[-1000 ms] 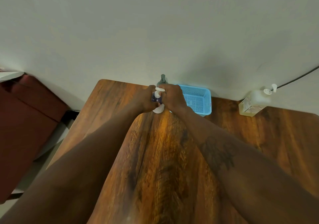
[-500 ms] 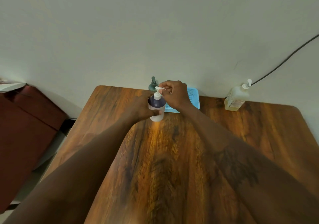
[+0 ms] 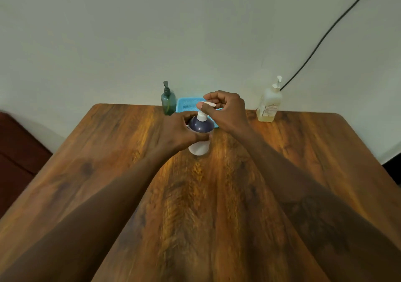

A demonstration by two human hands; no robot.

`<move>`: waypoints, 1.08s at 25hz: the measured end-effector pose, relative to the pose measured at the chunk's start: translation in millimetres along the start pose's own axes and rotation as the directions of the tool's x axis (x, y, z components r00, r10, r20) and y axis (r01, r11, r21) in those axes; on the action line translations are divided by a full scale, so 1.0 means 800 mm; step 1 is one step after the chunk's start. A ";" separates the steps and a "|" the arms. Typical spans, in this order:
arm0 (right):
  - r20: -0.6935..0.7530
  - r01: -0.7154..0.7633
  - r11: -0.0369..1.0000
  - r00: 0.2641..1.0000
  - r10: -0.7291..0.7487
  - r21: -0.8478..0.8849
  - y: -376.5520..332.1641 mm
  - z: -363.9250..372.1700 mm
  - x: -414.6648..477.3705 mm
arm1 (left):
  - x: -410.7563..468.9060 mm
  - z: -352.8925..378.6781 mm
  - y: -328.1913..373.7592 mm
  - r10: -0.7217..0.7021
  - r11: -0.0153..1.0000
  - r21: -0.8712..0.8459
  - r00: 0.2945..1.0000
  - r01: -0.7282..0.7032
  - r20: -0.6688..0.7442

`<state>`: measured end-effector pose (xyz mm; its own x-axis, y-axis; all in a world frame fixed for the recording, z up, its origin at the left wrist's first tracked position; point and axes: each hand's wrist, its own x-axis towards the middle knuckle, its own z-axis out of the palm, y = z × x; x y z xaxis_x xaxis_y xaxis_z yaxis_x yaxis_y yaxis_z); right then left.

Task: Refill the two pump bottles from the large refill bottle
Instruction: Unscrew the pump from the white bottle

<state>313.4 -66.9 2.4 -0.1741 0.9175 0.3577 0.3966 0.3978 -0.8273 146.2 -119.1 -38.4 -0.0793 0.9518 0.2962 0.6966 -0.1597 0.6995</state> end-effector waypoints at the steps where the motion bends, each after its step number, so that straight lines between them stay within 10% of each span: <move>1: 0.009 0.008 1.000 1.000 -0.008 -0.015 0.011 0.001 -0.011 | -0.008 0.008 0.000 0.020 1.000 0.009 1.000 -0.020 -0.003; 18: 0.072 0.205 0.960 0.978 -0.195 -0.189 0.056 -0.028 -0.127 | -0.110 0.050 0.000 0.067 0.975 -0.216 0.997 -0.057 0.039; 27: 0.335 0.161 0.985 0.926 -0.175 0.070 0.005 -0.029 -0.159 | -0.152 0.008 -0.006 0.085 0.951 -0.301 0.996 -0.077 0.014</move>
<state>357.7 -182.3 -36.4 -0.5322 0.7792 0.3311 0.2994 0.5390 -0.7873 157.4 -232.6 -82.1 -0.0099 0.9383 0.3457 0.4538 -0.3039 0.8377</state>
